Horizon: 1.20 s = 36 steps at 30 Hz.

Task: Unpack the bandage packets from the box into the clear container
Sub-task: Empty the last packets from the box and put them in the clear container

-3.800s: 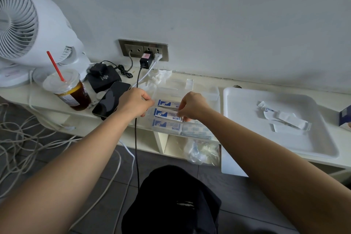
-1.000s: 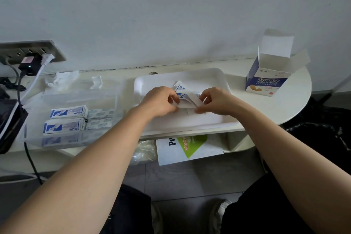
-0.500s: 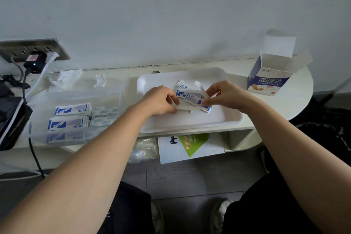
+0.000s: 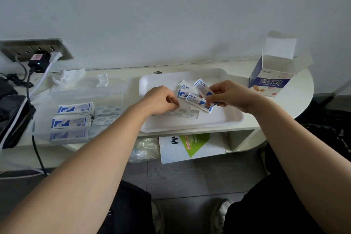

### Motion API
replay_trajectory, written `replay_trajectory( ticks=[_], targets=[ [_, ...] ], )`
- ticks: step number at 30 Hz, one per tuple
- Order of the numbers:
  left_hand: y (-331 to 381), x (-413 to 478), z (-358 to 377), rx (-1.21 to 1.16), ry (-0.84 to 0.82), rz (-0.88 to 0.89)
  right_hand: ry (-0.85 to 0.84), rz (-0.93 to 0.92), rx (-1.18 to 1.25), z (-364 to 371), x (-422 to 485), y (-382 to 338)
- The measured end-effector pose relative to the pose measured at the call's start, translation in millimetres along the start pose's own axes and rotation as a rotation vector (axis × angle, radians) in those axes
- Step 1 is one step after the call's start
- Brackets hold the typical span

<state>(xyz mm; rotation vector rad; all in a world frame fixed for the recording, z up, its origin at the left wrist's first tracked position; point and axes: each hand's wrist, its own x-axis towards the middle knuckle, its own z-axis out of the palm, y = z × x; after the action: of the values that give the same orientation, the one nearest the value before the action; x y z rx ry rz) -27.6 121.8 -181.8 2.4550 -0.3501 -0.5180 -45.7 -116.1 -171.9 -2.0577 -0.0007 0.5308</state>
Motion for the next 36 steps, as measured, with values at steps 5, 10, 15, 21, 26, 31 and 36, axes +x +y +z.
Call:
replay_trajectory(
  ticks=[5, 10, 15, 21, 26, 31, 36],
  targets=[
    [0, 0, 0, -0.005, 0.007, -0.004, 0.059, 0.005, -0.041, 0, -1, -1],
    [0, -2, -1, 0.174, 0.064, -0.075, 0.189, 0.012, -0.159, -1, 2, 4],
    [1, -1, 1, 0.42, 0.15, -0.155, 0.144, 0.028, -0.301, 2, 3, 9],
    [11, 7, 7, 0.52, 0.24, -0.125, 0.197, 0.032, -0.457, 17, 9, 16],
    [18, 19, 16, 0.408, 0.277, 0.045, 0.254, 0.035, -0.598, 26, 13, 16],
    [18, 31, 29, 0.382, 0.248, 0.07, 0.234, -0.008, -0.648, 23, 13, 15],
    [15, 41, 34, 0.357, 0.282, 0.05, 0.207, -0.027, -0.614, 17, 15, 18]
  ],
)
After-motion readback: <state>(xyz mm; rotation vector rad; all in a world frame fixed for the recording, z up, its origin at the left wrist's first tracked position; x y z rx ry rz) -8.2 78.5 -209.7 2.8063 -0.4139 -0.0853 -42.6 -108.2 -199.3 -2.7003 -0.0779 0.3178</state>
